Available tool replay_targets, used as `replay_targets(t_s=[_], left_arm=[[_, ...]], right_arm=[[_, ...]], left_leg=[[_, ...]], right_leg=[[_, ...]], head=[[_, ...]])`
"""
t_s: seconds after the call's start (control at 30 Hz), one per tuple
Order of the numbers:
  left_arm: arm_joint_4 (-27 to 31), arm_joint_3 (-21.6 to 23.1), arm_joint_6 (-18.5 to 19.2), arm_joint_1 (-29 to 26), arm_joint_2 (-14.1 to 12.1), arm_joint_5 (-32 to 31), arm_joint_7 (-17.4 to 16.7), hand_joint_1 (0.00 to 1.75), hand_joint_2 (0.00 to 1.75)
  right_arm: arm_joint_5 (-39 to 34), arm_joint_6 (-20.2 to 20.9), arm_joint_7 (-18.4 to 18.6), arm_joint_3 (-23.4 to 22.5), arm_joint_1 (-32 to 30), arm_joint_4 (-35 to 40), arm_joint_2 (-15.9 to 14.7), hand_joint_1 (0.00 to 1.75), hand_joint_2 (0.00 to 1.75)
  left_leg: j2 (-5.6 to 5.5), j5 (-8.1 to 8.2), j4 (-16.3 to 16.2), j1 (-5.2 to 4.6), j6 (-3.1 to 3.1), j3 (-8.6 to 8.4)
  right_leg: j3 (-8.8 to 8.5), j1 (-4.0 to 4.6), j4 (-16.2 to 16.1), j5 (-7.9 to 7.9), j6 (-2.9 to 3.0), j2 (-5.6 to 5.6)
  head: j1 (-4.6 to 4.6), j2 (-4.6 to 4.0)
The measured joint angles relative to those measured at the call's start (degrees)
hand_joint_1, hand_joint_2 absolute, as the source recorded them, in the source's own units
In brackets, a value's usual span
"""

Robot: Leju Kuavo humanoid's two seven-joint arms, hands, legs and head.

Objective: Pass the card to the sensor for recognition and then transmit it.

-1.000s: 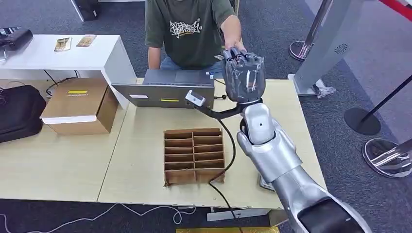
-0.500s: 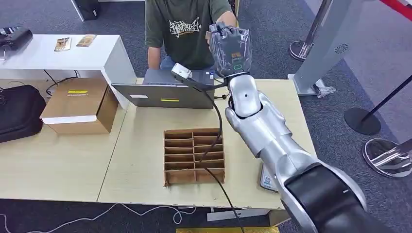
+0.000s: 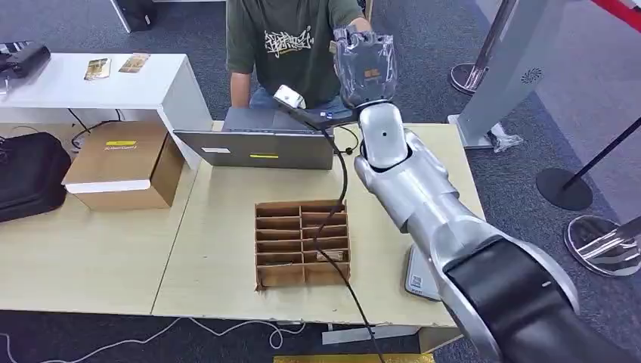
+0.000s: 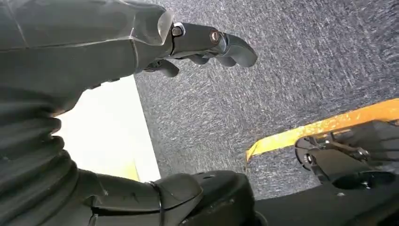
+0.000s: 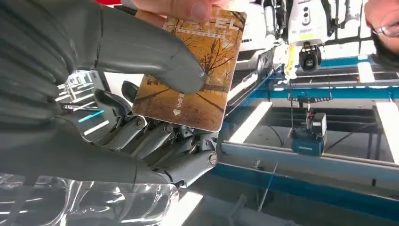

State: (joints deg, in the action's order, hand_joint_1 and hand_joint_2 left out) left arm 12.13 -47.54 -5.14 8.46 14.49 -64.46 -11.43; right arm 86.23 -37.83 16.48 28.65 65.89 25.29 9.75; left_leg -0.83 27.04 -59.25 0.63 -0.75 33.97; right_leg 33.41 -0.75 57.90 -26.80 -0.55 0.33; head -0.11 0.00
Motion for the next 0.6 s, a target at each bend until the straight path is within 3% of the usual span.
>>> replay_targets(t_s=[0.4, 0.43, 0.47, 0.6], left_arm=[[0.0, 0.02, -0.02, 0.13, 0.07, 0.0, 0.18, 0.0, 1.75], [0.0, 0.02, -0.04, 0.13, 0.09, 0.0, 0.22, 0.0, 1.75], [0.0, 0.04, -0.15, 0.14, 0.15, 0.0, 0.3, 0.0, 1.75], [0.0, 0.07, -0.24, 0.33, 0.26, 0.0, 0.31, 0.0, 1.75]], right_arm=[[0.0, 0.7, 0.28, 0.02, 0.04, -2.03, -0.07, 1.75, 1.75], [0.0, 0.77, 0.28, 0.0, 0.05, -2.12, -0.07, 0.07, 1.75], [0.0, 0.85, 0.28, 0.0, 0.05, -2.23, -0.09, 0.0, 1.75], [-0.02, 1.44, 0.39, 0.0, 0.05, -2.58, -0.09, 0.0, 1.75]], left_leg=[[0.0, 0.0, 0.0, 0.0, 0.0, -0.01], [0.0, 0.0, 0.0, 0.0, 0.0, -0.01], [0.0, 0.0, 0.0, 0.0, 0.0, -0.01], [0.01, 0.0, 0.0, 0.0, 0.0, -0.01]], right_leg=[[0.0, 0.0, 0.0, 0.0, 0.0, 0.0], [0.0, 0.0, 0.0, 0.0, 0.0, 0.0], [0.0, 0.0, 0.0, 0.0, 0.0, 0.01], [0.0, 0.0, 0.0, 0.0, 0.0, 0.01]], head=[[0.0, 0.0], [0.0, -0.02], [0.0, 0.0], [0.0, 0.0]])
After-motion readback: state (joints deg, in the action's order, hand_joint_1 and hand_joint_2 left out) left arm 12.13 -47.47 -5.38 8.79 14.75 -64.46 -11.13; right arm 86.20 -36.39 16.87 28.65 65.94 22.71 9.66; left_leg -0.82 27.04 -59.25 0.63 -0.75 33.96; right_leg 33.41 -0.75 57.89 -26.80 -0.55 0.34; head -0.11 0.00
